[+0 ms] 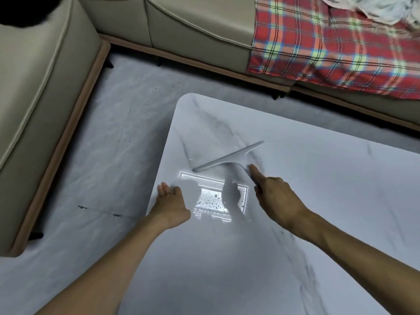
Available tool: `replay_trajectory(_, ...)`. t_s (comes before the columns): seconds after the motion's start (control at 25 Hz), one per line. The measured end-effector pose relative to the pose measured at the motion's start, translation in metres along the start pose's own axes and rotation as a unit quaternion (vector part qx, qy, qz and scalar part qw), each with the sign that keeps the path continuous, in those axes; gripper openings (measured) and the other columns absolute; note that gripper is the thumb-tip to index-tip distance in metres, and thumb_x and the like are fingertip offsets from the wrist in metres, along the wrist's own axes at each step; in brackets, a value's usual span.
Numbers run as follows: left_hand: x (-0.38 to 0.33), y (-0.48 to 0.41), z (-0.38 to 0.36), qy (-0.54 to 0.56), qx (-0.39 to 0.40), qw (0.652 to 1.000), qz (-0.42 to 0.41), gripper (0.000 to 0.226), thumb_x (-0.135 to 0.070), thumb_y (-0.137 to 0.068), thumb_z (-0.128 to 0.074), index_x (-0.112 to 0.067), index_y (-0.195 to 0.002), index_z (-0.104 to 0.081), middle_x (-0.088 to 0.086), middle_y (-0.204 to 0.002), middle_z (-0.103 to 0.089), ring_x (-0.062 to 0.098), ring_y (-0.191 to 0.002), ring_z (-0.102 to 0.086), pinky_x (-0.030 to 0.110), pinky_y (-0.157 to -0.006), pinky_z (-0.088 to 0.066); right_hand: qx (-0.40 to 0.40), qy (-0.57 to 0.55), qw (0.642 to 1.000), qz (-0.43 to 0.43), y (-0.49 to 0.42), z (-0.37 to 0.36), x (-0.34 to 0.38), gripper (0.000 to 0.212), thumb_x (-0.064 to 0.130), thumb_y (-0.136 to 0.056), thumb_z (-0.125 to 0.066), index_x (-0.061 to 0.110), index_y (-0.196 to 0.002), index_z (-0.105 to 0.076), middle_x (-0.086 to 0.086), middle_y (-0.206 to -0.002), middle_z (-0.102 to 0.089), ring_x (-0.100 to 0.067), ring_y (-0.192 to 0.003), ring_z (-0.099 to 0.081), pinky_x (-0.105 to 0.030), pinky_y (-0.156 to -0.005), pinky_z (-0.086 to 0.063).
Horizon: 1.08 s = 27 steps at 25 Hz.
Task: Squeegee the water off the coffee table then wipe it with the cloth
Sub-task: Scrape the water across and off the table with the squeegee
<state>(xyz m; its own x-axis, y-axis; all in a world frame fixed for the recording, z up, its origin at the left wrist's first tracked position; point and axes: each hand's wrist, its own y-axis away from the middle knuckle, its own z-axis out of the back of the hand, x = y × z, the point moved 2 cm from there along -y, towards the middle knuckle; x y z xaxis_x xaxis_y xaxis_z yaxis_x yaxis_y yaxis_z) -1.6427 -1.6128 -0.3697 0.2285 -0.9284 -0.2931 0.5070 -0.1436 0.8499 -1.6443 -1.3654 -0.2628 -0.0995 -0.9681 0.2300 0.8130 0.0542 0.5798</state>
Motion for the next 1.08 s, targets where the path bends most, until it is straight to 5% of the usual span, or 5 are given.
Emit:
replay_trajectory(0.12,-0.004,0.002,0.003,-0.016,0.011,1.0,-0.001,0.08,-0.02,-0.088,-0.047,0.003,-0.148,0.002,0.035,-0.152,0.021,0.043,-0.143,0.022,0.045,-0.121,-0.009,0.013,-0.011,1.0,-0.015,0.008,0.016,-0.012,0.042,0.016,-0.095,-0.041,0.027,-0.136,-0.036,-0.015,-0.091,-0.066,-0.039,-0.08,-0.057,-0.038,-0.067,-0.048)
replay_trajectory(0.36,-0.01,-0.002,0.003,-0.051,0.02,0.998,0.009,0.078,-0.017,-0.089,-0.046,0.003,-0.148,0.001,0.035,-0.15,0.025,0.045,-0.142,0.022,0.046,-0.12,-0.012,-0.131,-0.043,0.987,-0.083,-0.097,0.066,-0.019,0.026,0.013,-0.096,-0.038,0.008,-0.122,-0.042,-0.029,-0.104,-0.061,-0.04,-0.081,-0.053,-0.04,-0.067,-0.042)
replay_trajectory(0.72,-0.009,-0.005,0.003,-0.057,0.025,0.998,0.017,0.073,-0.017,-0.091,-0.045,0.004,-0.147,-0.003,0.036,-0.15,0.025,0.046,-0.142,0.022,0.046,-0.12,-0.014,-0.066,-0.027,0.995,-0.068,-0.017,-0.008,-0.031,0.053,0.009,-0.093,-0.038,0.023,-0.143,-0.026,-0.023,-0.088,-0.062,-0.04,-0.073,-0.053,-0.035,-0.061,-0.035)
replay_trajectory(0.96,-0.001,0.003,0.005,-0.005,0.024,1.0,0.006,0.067,-0.011,-0.088,-0.045,0.007,-0.143,-0.012,0.027,-0.154,0.025,0.036,-0.145,0.021,0.043,-0.12,-0.017,-0.009,-0.043,0.998,-0.047,0.003,0.016,-0.004,0.011,0.014,-0.092,-0.042,0.022,-0.1,-0.043,-0.019,-0.1,-0.064,-0.04,-0.085,-0.056,-0.031,-0.063,-0.034)
replay_trajectory(1.08,0.016,0.009,0.011,0.062,0.003,0.998,-0.009,0.054,-0.01,-0.083,-0.05,-0.004,-0.134,-0.033,0.016,-0.159,-0.011,0.031,-0.145,-0.022,0.039,-0.107,-0.039,-0.067,-0.045,0.997,-0.01,-0.059,0.037,0.036,0.026,0.015,-0.095,-0.042,0.012,-0.12,-0.046,-0.026,-0.111,-0.062,-0.045,-0.1,-0.056,-0.034,-0.07,-0.035)
